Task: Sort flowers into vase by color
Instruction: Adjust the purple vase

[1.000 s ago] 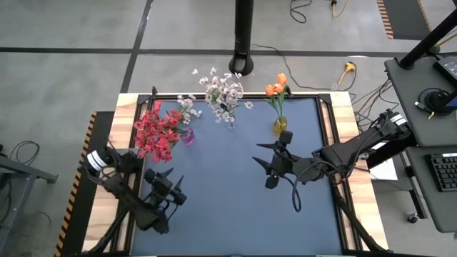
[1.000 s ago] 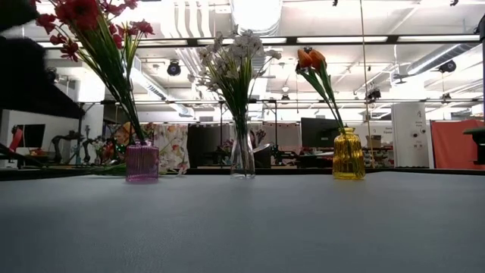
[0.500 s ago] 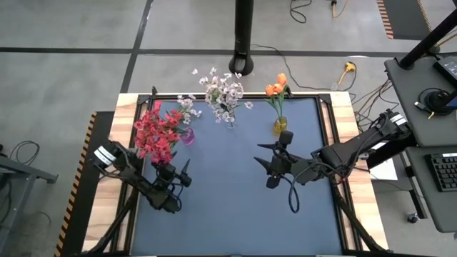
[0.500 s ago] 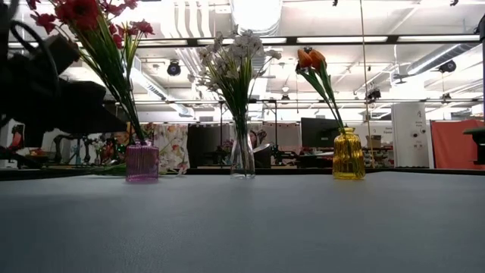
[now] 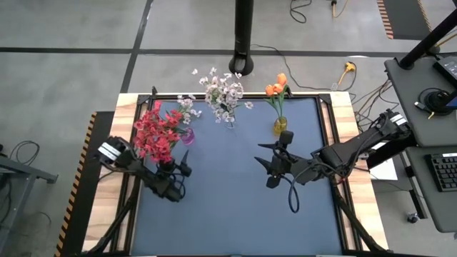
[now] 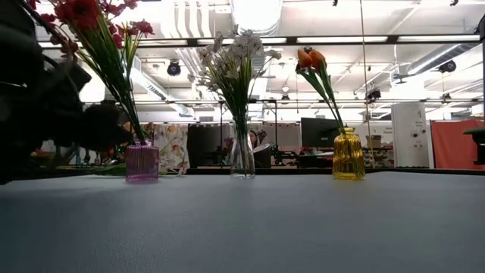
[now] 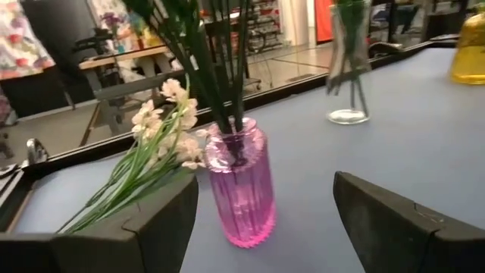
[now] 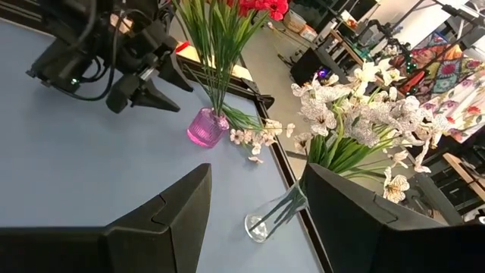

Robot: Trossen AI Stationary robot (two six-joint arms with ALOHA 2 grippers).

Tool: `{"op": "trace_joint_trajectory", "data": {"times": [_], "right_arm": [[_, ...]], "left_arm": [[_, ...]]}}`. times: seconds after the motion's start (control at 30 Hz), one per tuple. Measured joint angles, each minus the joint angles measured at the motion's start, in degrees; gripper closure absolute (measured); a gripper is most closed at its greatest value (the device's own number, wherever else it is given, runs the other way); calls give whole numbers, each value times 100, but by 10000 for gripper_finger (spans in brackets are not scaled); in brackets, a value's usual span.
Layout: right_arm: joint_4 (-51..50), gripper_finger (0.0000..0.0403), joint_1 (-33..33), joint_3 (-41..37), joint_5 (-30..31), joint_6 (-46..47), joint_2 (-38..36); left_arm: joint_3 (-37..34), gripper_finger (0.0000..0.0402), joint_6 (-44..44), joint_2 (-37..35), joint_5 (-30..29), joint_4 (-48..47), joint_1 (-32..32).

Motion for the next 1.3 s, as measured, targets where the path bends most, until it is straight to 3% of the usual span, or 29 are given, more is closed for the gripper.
{"op": "trace_joint_trajectory", "data": {"times": [0.17, 0.53, 0.7, 1.0, 1.3], "right_arm": [[-3, 197, 0, 0, 2, -1, 0], [-19, 197, 0, 0, 23, -11, 0], [-94, 197, 0, 0, 213, -4, 0], [-92, 197, 0, 0, 302, -15, 0], [-86, 197, 0, 0, 302, -15, 0]], "left_arm": [[-159, 114, 456, 0, -158, 657, 226], [-331, 114, 486, 0, -363, 875, 628], [-564, 114, 519, 0, -506, 1436, 649], [-722, 114, 1730, 0, -584, 2696, 713], [-747, 114, 1875, 0, -584, 2885, 1009]]}}
